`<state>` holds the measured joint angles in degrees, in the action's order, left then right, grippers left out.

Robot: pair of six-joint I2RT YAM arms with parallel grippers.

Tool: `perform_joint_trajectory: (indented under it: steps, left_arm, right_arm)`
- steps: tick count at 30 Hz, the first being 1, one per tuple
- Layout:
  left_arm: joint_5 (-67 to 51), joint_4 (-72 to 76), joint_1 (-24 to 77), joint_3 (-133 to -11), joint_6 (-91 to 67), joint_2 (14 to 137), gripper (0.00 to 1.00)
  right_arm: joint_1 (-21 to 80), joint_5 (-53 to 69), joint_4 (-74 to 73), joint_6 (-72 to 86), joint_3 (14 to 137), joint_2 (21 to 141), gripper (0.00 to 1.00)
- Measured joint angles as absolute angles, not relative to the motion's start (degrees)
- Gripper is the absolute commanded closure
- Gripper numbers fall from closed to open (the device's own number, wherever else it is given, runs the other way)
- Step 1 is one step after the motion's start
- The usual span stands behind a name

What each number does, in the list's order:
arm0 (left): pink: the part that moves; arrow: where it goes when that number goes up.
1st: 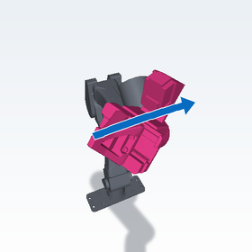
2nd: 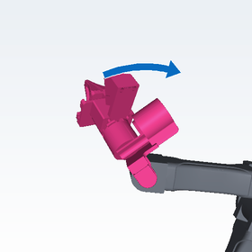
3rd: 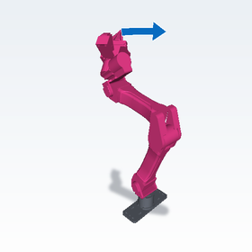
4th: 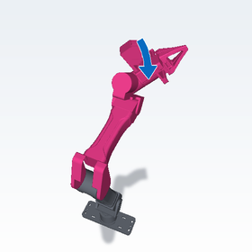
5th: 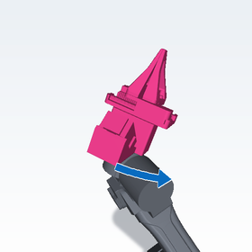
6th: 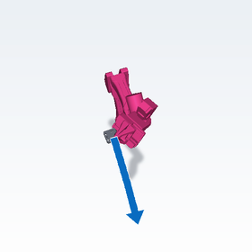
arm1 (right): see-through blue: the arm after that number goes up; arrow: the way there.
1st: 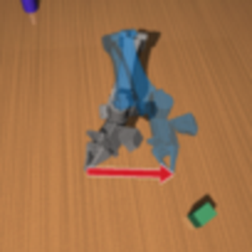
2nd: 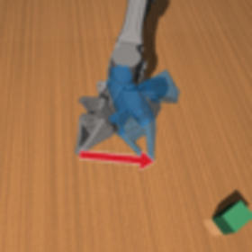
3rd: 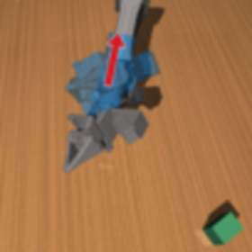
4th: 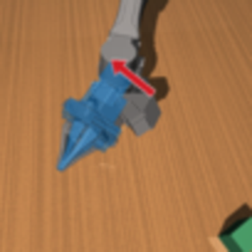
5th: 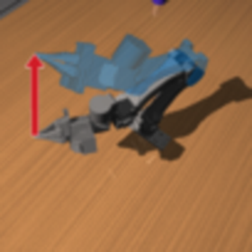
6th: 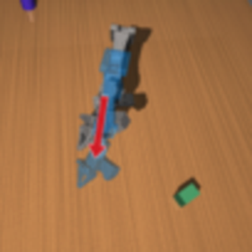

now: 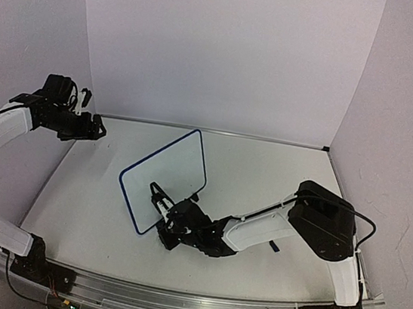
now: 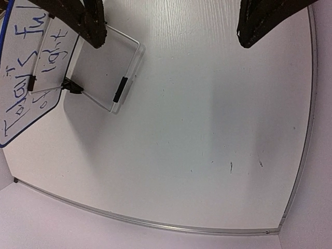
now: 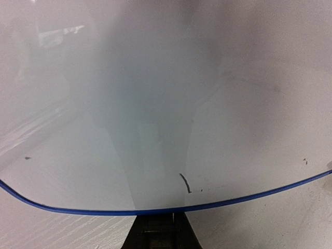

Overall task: Write a sentence on the whiteboard
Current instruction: Move the whiteboard stand to the center of the board.

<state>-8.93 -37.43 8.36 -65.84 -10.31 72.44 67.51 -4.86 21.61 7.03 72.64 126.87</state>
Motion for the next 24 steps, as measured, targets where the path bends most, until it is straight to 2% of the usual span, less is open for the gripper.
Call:
perform_joint_trajectory:
  steps: [14, 22, 24]
  left_arm:
    - [-7.3, -37.4, 8.4, -64.7, -10.3, 72.4, 0.12]
    - [-7.3, -37.5, 8.4, -64.3, -10.3, 72.4, 0.11]
    - [-7.3, -37.3, 8.4, -64.1, -10.2, 72.4, 0.10]
  right_arm:
    - [68.2, -22.4, 14.5, 20.5, 73.6, 126.9, 1.00]
    - [68.1, -26.4, 10.8, 25.4, 75.7, 127.7, 1.00]
    - [68.1, -26.4, 10.4, 25.8, 76.3, 128.0, 0.85]
